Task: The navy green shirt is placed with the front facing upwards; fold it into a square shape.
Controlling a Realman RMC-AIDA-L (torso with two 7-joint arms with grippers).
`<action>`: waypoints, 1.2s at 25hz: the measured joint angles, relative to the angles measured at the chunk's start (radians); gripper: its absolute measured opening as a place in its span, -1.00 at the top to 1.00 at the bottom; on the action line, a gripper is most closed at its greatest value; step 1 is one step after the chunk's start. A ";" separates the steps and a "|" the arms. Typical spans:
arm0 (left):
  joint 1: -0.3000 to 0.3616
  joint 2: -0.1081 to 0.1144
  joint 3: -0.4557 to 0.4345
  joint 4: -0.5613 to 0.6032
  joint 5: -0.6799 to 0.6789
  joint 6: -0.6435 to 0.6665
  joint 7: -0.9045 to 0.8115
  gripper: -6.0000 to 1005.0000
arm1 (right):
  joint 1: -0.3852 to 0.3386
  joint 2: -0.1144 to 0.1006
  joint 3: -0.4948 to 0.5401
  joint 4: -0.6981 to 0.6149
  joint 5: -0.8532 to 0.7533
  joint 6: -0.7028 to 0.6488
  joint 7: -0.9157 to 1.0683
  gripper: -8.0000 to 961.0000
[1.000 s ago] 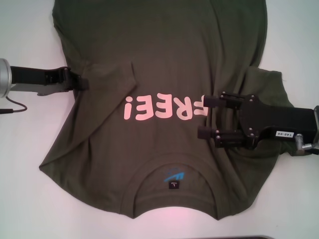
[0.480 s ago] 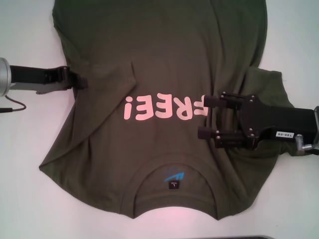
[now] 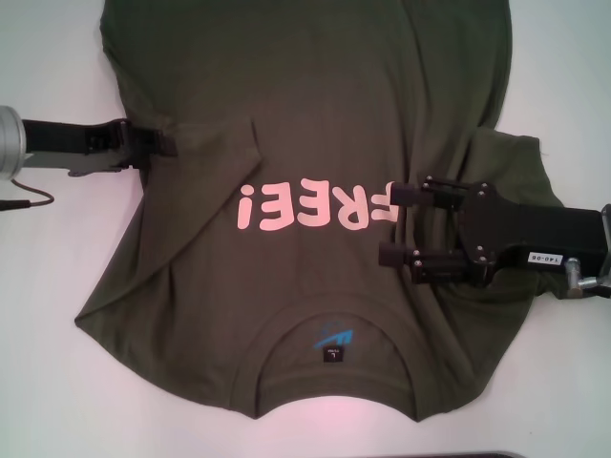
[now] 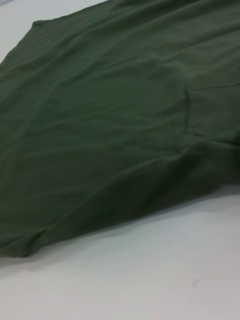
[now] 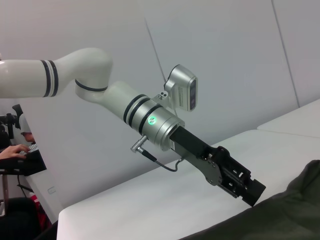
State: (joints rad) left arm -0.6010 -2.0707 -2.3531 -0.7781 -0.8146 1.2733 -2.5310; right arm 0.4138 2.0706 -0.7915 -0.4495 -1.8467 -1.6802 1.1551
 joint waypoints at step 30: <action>-0.005 -0.017 0.005 0.022 0.002 0.017 0.000 -0.40 | 0.000 0.000 0.000 0.000 -0.002 0.004 -0.002 -0.85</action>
State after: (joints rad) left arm -0.6059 -2.0872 -2.3485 -0.7561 -0.8124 1.2907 -2.5307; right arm 0.4142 2.0706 -0.7915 -0.4494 -1.8483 -1.6764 1.1535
